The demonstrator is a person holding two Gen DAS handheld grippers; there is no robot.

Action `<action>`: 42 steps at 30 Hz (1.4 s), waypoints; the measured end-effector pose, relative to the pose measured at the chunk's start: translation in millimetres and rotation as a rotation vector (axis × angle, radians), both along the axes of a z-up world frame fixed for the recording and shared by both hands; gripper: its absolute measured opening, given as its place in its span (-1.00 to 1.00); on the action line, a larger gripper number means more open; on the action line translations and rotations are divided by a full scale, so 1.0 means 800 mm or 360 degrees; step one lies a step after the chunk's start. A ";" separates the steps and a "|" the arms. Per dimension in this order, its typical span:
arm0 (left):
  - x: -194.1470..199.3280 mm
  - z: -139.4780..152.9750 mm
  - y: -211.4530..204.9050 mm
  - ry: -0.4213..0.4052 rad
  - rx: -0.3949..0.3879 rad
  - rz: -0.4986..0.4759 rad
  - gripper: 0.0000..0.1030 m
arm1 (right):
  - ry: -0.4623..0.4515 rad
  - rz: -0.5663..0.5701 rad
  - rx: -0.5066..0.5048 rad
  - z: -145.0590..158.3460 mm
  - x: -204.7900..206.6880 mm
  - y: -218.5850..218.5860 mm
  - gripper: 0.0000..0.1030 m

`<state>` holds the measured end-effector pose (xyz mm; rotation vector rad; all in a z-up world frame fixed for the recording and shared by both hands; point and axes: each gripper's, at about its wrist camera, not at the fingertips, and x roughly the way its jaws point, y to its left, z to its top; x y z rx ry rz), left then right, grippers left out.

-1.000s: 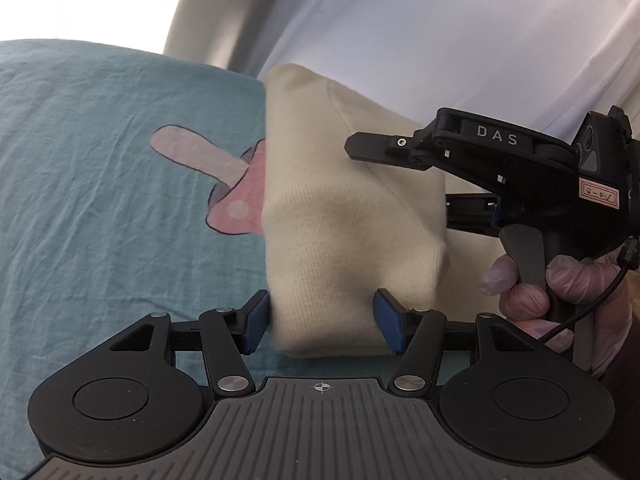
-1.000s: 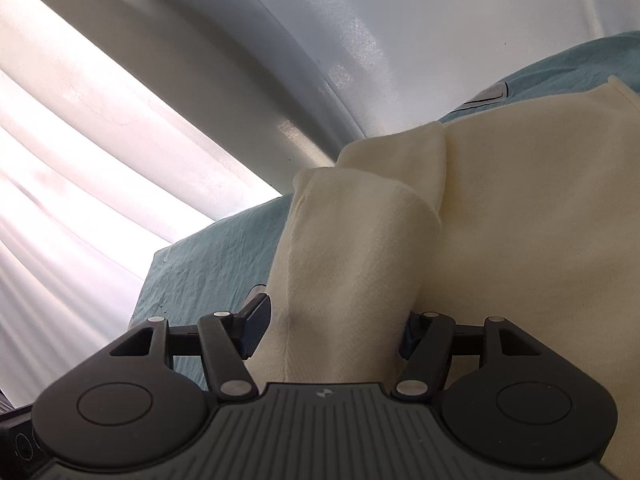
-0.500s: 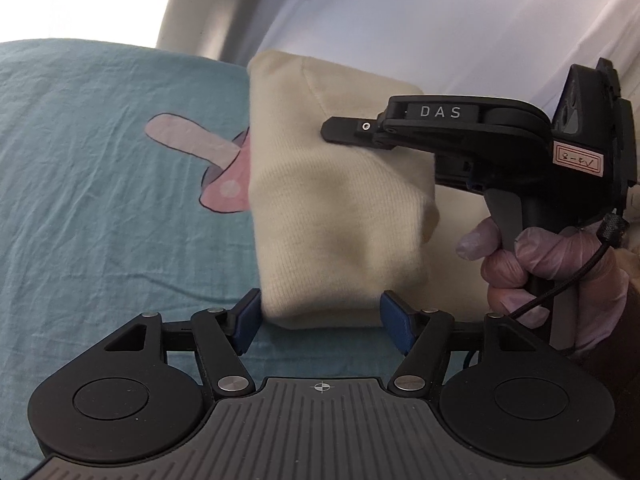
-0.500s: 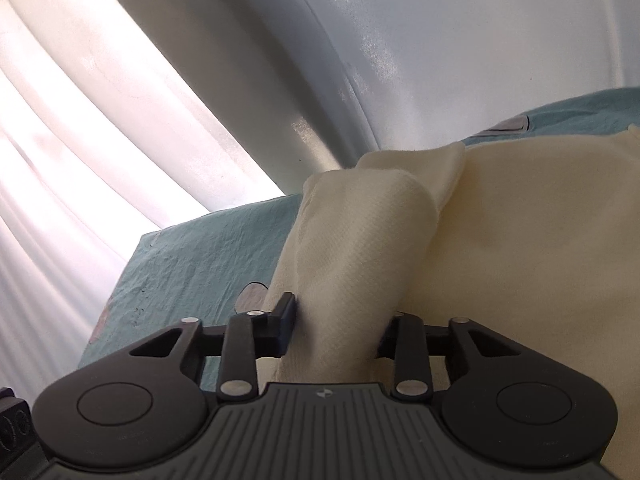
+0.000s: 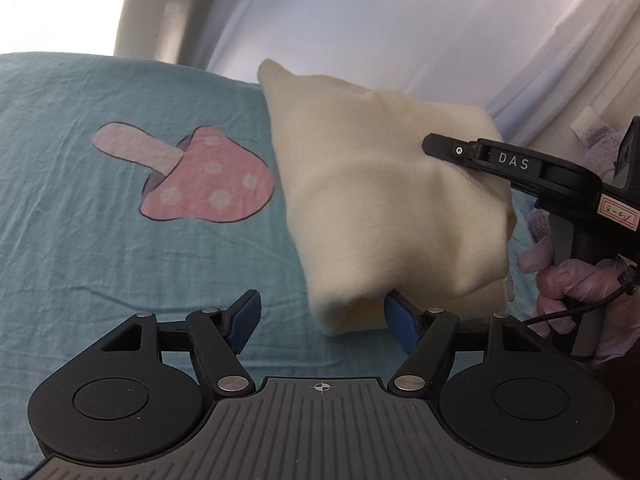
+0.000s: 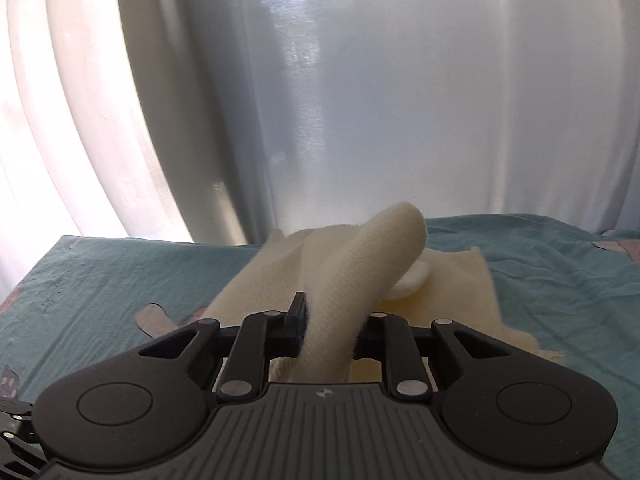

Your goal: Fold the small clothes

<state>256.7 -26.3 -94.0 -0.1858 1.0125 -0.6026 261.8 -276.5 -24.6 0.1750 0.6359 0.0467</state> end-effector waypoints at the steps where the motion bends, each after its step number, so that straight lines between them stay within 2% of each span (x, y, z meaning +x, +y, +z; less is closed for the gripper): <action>1: 0.000 -0.002 -0.004 0.0008 0.0005 -0.0009 0.43 | 0.0029 -0.0033 -0.0002 -0.006 -0.001 -0.010 -0.64; 3: 0.000 -0.003 -0.007 0.0022 0.0005 -0.0019 0.43 | 0.0098 -0.0091 0.0028 -0.025 0.000 -0.031 -0.57; 4: -0.001 -0.002 -0.007 0.0022 -0.0001 -0.0019 0.43 | 0.0159 -0.0105 0.0076 -0.037 0.000 -0.036 -0.47; 7: 0.000 0.002 -0.002 0.0007 -0.0030 -0.0009 0.43 | 0.0181 -0.0162 0.0358 -0.045 -0.018 -0.066 -0.27; 10: 0.000 0.005 -0.002 0.0015 -0.0038 0.0006 0.43 | 0.0163 -0.0168 0.0552 -0.041 -0.042 -0.078 -0.02; 15: 0.002 -0.001 -0.013 0.0056 -0.0041 -0.0011 0.43 | 0.0219 -0.0139 0.0707 -0.055 -0.064 -0.074 0.01; 19: 0.002 -0.008 -0.022 0.0061 -0.0003 -0.0007 0.43 | 0.0196 -0.0148 0.0737 -0.059 -0.051 -0.070 -0.01; 24: 0.001 -0.009 -0.034 0.0003 0.0049 0.0018 0.43 | 0.0204 -0.0178 0.0909 -0.072 -0.026 -0.079 0.00; 27: -0.002 -0.007 -0.040 -0.0008 0.0077 0.0024 0.43 | 0.0216 -0.0172 0.0816 -0.071 -0.012 -0.072 -0.46; 28: -0.003 -0.005 -0.042 -0.0006 0.0075 0.0023 0.43 | 0.0225 -0.0161 0.0760 -0.068 -0.008 -0.066 -0.50; 30: -0.006 0.000 -0.043 -0.0013 0.0070 0.0026 0.43 | 0.0211 -0.0121 0.0542 -0.056 -0.005 -0.050 -0.55; 32: -0.009 0.007 -0.044 -0.0048 0.0062 0.0008 0.43 | 0.0109 -0.0086 0.0280 -0.032 -0.013 -0.031 -0.57; 33: -0.010 0.011 -0.046 -0.0065 0.0062 0.0002 0.44 | 0.0059 -0.0078 0.0199 -0.023 -0.018 -0.026 -0.57; 37: -0.013 0.021 -0.052 -0.0094 0.0029 -0.0033 0.49 | -0.0044 -0.0127 0.0026 -0.003 -0.032 -0.028 -0.58; 42: -0.009 0.019 -0.053 -0.0070 0.0038 -0.0020 0.49 | 0.0006 -0.0229 -0.0100 -0.022 -0.044 -0.041 -0.58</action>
